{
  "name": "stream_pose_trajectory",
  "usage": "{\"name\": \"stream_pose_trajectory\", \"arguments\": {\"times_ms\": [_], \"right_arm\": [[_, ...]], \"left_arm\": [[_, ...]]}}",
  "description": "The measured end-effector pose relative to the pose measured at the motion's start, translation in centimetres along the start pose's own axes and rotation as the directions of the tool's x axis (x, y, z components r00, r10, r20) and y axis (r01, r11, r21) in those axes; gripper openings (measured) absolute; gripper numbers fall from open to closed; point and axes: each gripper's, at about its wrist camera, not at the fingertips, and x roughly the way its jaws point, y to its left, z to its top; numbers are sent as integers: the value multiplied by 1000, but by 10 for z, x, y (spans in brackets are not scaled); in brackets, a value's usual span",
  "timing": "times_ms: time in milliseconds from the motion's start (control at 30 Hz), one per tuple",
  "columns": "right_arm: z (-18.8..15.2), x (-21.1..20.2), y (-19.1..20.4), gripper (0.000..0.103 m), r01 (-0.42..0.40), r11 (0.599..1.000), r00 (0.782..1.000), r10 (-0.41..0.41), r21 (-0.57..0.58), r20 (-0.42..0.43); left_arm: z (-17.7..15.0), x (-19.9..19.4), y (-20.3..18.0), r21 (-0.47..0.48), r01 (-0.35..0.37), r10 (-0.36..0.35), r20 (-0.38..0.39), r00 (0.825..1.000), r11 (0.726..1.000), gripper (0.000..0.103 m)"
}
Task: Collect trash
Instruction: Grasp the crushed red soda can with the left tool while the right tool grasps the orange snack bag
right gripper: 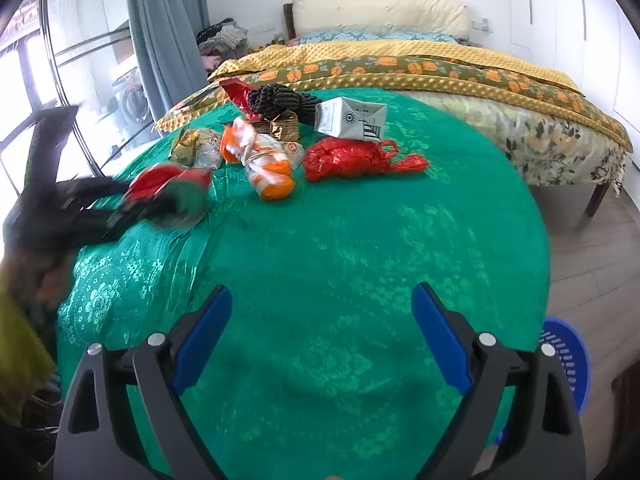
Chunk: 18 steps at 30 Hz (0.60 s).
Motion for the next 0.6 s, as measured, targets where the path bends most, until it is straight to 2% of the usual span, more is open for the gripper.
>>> {"name": "stream_pose_trajectory", "arguments": {"times_ms": [67, 133, 233, 300, 400, 467, 500, 567, 600], "right_arm": [[9, 8, 4, 89, -24, 999, 999, 24, -22, -25], [21, 20, 11, 89, -49, 997, 998, 47, -57, -45], [43, 44, 26, 88, -89, 988, 994, 80, -126, -72], [62, 64, 37, 88, -111, 980, 991, 96, -168, -93], [84, 89, 52, 86, -102, 969, 992, 81, -226, -98], [96, 111, 63, 83, -107, 957, 988, 73, -270, -132], [99, 119, 65, 79, -107, 954, 987, 68, -281, -146], [102, 130, 68, 62, -102, 951, 984, 54, -291, -168], [102, 133, 67, 43, -105, 952, 983, 55, -289, -176]], "left_arm": [[-17, -9, -4, -24, -10, 9, -5, 1000, 1000, 52], [-25, -16, -4, -53, -2, 2, 5, 1000, 999, 68], [-26, -20, -4, -58, -22, 24, 31, 999, 998, 78], [-24, -19, -3, -69, -31, 34, 37, 999, 997, 81], [-19, -17, -4, -76, -18, 21, 44, 999, 997, 83], [-19, -16, -7, -70, -20, 23, 41, 999, 997, 83], [-20, -15, -7, -70, -24, 27, 39, 999, 997, 83], [-24, -16, -7, -77, -30, 33, 36, 999, 997, 83], [-25, -16, -5, -83, -30, 33, 34, 999, 996, 83]]}}
